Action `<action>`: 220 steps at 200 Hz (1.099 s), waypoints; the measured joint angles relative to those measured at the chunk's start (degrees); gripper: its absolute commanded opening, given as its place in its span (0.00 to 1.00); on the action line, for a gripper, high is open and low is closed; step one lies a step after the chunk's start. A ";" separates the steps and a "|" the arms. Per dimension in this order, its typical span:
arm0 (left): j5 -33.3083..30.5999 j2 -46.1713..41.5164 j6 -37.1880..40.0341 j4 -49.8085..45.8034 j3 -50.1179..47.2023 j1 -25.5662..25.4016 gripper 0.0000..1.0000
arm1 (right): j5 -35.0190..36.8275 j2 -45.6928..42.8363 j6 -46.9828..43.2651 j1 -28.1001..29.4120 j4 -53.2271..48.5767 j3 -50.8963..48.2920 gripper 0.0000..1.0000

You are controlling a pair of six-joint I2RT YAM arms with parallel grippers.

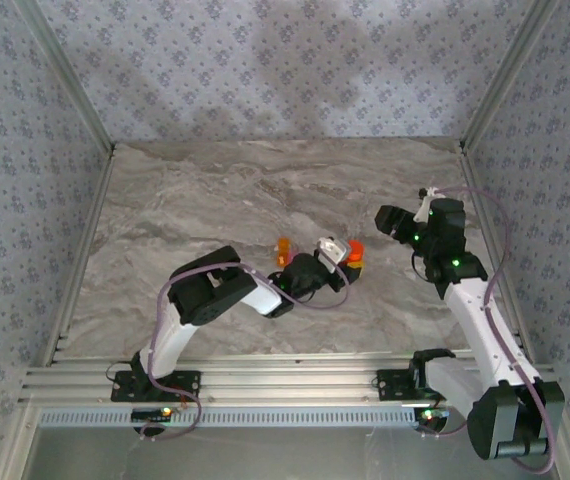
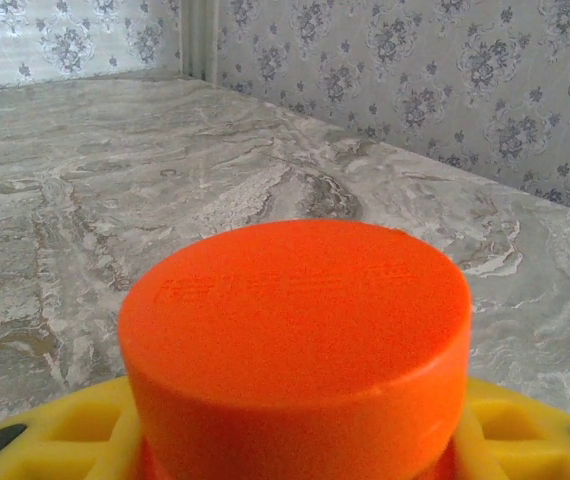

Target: Sort the pills into containers

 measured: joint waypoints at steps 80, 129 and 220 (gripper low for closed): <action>-2.29 -0.11 2.23 0.28 -4.39 -2.43 0.91 | -0.92 1.42 -1.16 2.69 -4.59 0.68 0.77; -3.39 -2.69 2.69 0.39 -8.20 -2.54 0.99 | -1.31 3.32 -3.43 6.08 -8.63 2.86 0.79; -8.52 -15.89 2.69 2.51 -19.61 -2.75 0.99 | -0.20 12.76 -9.05 15.67 -16.85 7.65 0.82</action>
